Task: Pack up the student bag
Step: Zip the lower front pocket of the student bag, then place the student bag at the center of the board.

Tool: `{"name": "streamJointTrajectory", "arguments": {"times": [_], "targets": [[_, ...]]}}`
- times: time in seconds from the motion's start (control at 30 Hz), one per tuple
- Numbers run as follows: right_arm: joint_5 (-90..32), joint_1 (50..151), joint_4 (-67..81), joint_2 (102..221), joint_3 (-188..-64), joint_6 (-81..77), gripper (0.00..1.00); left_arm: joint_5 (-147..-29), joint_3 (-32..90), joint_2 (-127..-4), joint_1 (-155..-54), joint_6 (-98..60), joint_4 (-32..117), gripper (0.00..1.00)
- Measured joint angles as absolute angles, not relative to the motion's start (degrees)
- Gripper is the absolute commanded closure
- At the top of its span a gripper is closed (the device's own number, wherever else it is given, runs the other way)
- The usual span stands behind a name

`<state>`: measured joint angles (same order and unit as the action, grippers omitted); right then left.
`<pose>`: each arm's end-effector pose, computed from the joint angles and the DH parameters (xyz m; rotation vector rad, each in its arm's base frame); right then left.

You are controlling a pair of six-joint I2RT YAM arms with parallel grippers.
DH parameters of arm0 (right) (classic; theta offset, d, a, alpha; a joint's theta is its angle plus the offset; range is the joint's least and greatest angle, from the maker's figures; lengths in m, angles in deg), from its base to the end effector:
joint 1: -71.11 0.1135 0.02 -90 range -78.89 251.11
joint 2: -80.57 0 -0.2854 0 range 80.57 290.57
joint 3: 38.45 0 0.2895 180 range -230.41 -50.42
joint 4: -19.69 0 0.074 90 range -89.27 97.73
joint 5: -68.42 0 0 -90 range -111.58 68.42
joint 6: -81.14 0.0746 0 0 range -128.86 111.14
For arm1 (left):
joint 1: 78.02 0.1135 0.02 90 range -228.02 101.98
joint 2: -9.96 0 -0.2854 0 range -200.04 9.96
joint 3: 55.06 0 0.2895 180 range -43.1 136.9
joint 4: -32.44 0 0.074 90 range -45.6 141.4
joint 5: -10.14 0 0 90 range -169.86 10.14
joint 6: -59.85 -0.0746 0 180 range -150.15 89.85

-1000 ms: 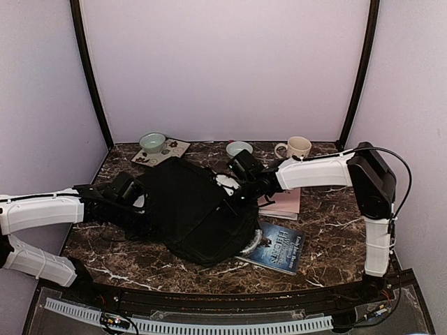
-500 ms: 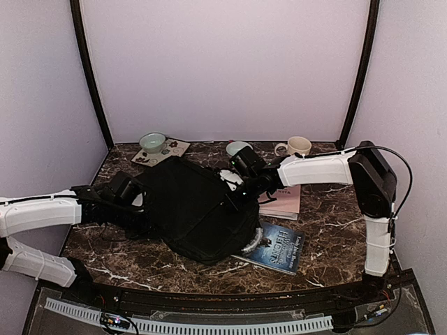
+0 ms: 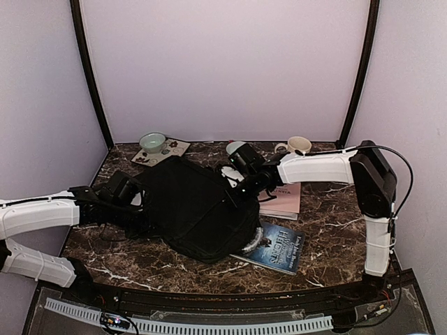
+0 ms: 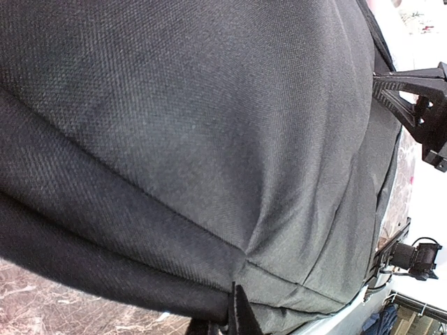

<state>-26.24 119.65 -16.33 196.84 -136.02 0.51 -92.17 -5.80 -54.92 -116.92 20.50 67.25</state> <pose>0.3306 0.3834 0.1555 -0.9024 2.4361 0.4924 0.2011 -0.1827 0.1807 -0.1697 2.6579 -0.8780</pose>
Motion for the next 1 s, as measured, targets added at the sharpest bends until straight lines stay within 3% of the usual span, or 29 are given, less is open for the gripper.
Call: {"name": "streamJointTrajectory", "arguments": {"times": [0.17, 0.5, 0.8, 0.87, 0.93, 1.0], "targets": [[-27.84, 119.63, -17.22, 196.82, -137.00, 1.16, 1.00, -89.27, -5.38, -54.70, -116.92, 21.16, 69.50, 1.00], [-30.85, 123.58, -19.43, 197.13, -142.64, 1.47, 1.00, -77.09, 0.63, -52.01, -116.96, 25.33, 88.08, 1.00], [-32.34, 127.91, -19.34, 205.04, -151.36, 4.59, 1.00, -71.21, 0.74, -48.21, -116.77, 31.52, 99.97, 0.96], [-33.32, 128.59, -19.30, 206.79, -152.98, 5.23, 0.98, -70.21, 0.74, -47.75, -116.77, 33.44, 102.46, 0.93], [-33.89, 129.29, -19.41, 208.08, -154.73, 5.66, 0.89, -69.33, 0.74, -46.74, -116.77, 35.12, 104.67, 0.88], [-33.98, 129.66, -20.24, 208.97, -156.76, 6.39, 0.79, -68.42, 0.74, -45.08, -116.74, 36.50, 106.20, 0.72]]}}
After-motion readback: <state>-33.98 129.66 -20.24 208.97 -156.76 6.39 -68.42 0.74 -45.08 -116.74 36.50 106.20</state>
